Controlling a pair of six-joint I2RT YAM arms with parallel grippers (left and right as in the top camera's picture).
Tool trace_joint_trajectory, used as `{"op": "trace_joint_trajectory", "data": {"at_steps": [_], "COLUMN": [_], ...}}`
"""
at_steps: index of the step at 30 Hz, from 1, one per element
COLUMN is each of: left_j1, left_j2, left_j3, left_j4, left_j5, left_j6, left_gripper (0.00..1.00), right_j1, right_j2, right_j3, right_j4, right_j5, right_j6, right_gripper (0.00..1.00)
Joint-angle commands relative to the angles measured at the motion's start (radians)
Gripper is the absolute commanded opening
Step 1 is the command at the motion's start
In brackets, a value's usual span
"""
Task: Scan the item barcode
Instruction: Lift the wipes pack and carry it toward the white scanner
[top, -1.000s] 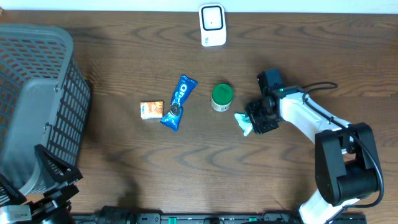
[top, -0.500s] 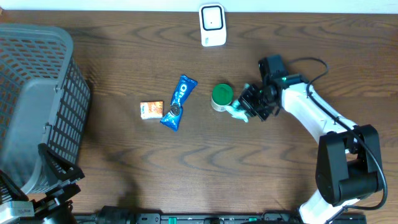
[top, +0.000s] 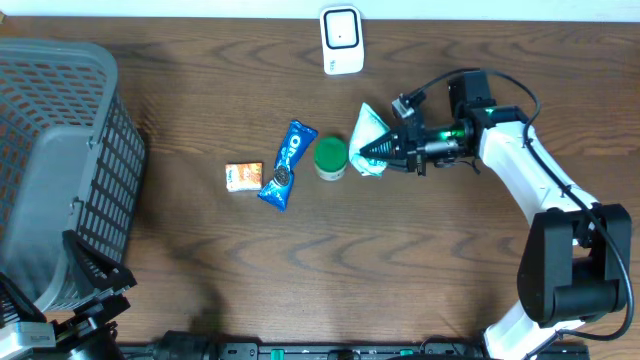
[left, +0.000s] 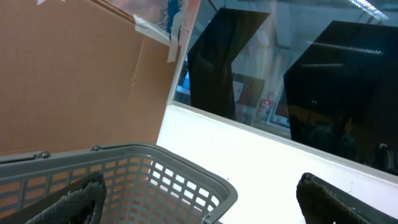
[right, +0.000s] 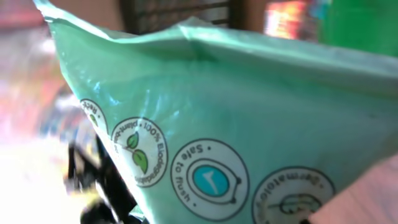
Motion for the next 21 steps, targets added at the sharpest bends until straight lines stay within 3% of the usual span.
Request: {"op": "trace_joint_trajectory", "data": {"at_steps": [1, 5, 9, 15, 21], "left_j1": [0.005, 0.005, 0.005, 0.005, 0.005], "left_j2": [-0.003, -0.003, -0.003, -0.003, -0.003], "left_j3": [-0.005, -0.028, -0.052, -0.056, -0.057], "left_j4": [-0.001, -0.008, -0.011, -0.054, -0.076], "left_j5": [0.010, 0.010, 0.010, 0.010, 0.010], "left_j6": [-0.001, -0.001, -0.001, -0.001, -0.001], "left_gripper": [0.98, 0.98, 0.98, 0.98, 0.98], "right_j1": [0.021, 0.079, 0.158, 0.241, 0.292], "right_j2": [-0.022, -0.023, -0.023, -0.023, -0.027], "right_j3": [0.016, 0.017, 0.017, 0.017, 0.017], "right_j4": [0.008, 0.025, 0.219, 0.703, 0.969], "right_j5": [-0.164, -0.164, -0.163, -0.147, -0.164], "right_j6": [-0.428, -0.850, -1.137, -1.096, -0.945], "right_gripper": [0.01, 0.01, 0.01, 0.01, 0.01]}}
